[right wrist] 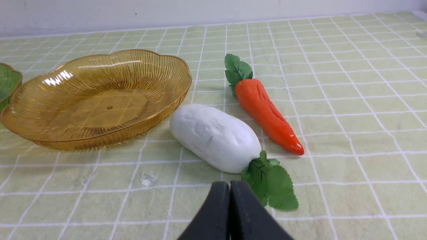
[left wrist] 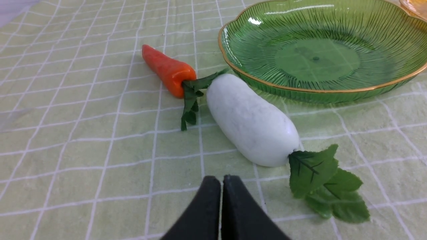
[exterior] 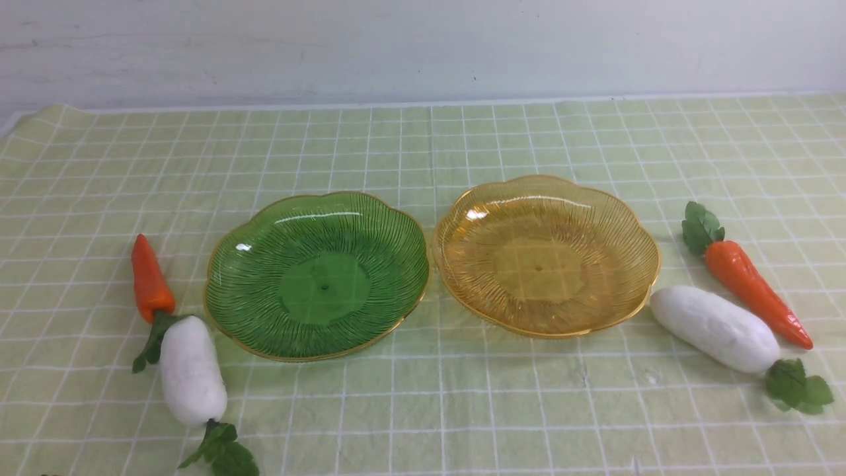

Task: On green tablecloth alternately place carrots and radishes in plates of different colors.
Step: 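Place the white radish on the plate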

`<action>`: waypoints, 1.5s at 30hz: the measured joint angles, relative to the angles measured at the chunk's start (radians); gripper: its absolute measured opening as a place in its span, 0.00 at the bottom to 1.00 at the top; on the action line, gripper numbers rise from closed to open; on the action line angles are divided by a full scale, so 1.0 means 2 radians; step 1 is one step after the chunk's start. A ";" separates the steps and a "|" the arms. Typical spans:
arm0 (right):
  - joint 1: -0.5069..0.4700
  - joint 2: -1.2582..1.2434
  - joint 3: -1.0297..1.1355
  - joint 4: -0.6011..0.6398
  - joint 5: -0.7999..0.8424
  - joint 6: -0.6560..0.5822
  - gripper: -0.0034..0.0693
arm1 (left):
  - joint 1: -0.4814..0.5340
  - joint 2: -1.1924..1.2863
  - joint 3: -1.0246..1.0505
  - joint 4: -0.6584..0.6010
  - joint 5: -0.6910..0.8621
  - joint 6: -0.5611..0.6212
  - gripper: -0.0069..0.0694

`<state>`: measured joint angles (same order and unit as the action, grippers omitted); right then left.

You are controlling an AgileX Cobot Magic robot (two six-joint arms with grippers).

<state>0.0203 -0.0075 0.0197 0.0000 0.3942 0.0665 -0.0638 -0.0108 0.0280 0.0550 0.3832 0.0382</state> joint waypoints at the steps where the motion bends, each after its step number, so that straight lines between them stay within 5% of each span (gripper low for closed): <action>1: 0.000 0.000 0.000 0.000 0.000 0.000 0.03 | 0.000 0.000 0.000 0.002 0.000 0.000 0.08; 11: 0.000 0.000 0.001 -0.011 -0.007 0.000 0.03 | 0.000 0.000 0.000 -0.052 -0.007 -0.049 0.08; 16: 0.000 0.000 0.003 0.006 -0.020 0.019 0.03 | 0.000 0.000 0.000 -0.183 -0.009 -0.132 0.08; 19: 0.000 0.000 0.005 0.108 -0.045 0.086 0.03 | 0.000 0.000 0.000 -0.317 -0.009 -0.202 0.08; 23: 0.000 0.000 0.005 0.235 -0.063 0.148 0.03 | 0.000 0.000 0.000 -0.383 -0.012 -0.222 0.08; 30: 0.000 0.000 0.005 0.283 -0.064 0.155 0.03 | 0.000 0.000 0.000 -0.419 -0.024 -0.224 0.08; 35: 0.000 0.000 -0.028 0.272 -0.060 0.090 0.03 | 0.000 0.000 -0.030 -0.492 -0.012 -0.167 0.08; 45: 0.000 0.107 -0.136 0.191 -0.031 -0.004 0.03 | 0.000 0.156 -0.120 -0.426 0.101 -0.054 0.08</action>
<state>0.0203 0.2066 -0.2522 0.3818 0.3314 0.0593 -0.0638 0.3004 -0.2125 -0.7977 0.5842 -0.0692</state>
